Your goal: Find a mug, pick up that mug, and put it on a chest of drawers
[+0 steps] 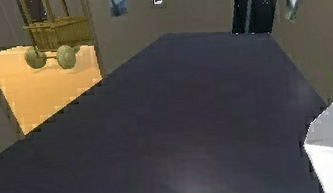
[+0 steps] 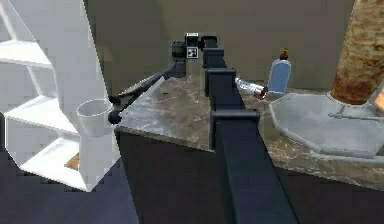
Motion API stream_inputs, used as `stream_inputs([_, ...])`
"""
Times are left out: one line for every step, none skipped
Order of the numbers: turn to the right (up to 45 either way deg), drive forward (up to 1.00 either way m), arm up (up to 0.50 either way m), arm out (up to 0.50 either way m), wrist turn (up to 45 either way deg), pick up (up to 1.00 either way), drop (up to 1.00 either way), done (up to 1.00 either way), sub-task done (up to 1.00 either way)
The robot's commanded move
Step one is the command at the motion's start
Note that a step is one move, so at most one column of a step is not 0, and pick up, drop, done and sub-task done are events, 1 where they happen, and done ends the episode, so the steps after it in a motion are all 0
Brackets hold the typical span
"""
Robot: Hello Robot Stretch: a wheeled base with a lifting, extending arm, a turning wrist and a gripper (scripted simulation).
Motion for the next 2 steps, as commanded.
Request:
stream_inputs([0.0,0.0,0.0,0.0,-21.0,0.0,0.0,0.0,0.0])
stream_inputs([0.0,0.0,0.0,-0.46,0.0,0.0,0.0,0.0,0.0])
